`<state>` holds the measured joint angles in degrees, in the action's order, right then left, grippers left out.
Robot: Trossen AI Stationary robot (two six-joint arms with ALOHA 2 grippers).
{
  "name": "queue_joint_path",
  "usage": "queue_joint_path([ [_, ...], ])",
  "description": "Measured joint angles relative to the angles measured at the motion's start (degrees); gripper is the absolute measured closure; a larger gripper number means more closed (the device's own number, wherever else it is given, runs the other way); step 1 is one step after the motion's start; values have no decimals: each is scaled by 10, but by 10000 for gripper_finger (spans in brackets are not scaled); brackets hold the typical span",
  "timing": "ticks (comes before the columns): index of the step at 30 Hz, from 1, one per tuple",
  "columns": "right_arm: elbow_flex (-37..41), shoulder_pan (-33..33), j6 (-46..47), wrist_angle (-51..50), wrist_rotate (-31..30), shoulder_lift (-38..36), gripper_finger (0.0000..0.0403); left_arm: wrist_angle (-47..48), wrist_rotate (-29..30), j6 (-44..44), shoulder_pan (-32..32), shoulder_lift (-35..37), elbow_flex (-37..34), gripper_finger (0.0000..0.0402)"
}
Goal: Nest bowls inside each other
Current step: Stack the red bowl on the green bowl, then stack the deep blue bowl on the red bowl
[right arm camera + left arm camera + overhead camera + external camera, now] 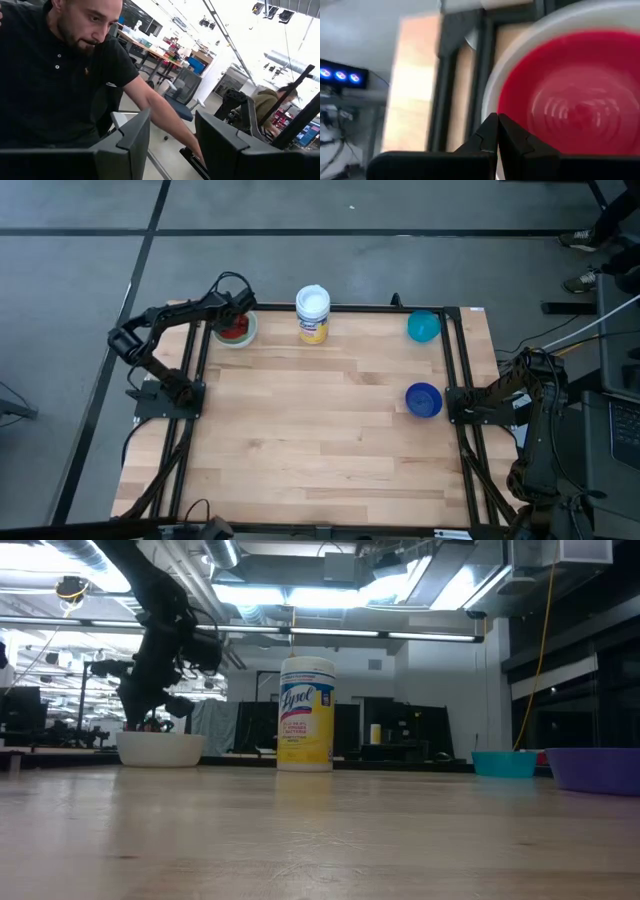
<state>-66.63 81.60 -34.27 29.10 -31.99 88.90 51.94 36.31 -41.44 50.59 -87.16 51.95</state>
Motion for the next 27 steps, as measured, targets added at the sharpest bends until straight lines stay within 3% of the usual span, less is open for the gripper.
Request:
queue_joint_path([
  [2, 0, 0, 2, -1, 0, 0, 243, 4, -16, 6, 5, -7, 3, 400],
  [5, 0, 0, 3, -2, 0, 0, 243, 3, 42, -19, -14, 2, 4, 399],
  [8, 0, 0, 4, 0, -1, 0, 243, -32, 136, -31, -80, 40, 4, 400],
  [10, 0, 0, 6, -1, -2, 0, 243, -108, 134, 18, -132, 73, 1, 400],
  [12, 0, 0, 6, -6, -2, -1, 243, -216, 44, 113, -189, 111, -7, 398],
  [16, 0, 0, 2, -31, -59, -1, 243, -482, -314, 315, -327, 164, -47, 392],
  [18, 0, -1, -2, -42, -103, -3, 243, -607, -456, 390, -395, 170, -68, 392],
  [19, 1, -2, -3, -48, -126, -4, 243, -662, -477, 407, -431, 165, -75, 392],
  [22, -1, -8, 21, -54, -276, -2, 244, -708, -426, 465, -522, 130, -66, 394],
  [25, 0, -16, 107, -127, -499, -1, 247, -699, -361, 541, -593, 76, -42, 390],
  [27, 0, -21, 177, -170, -579, -1, 249, -716, -332, 587, -630, 43, -22, 387],
])
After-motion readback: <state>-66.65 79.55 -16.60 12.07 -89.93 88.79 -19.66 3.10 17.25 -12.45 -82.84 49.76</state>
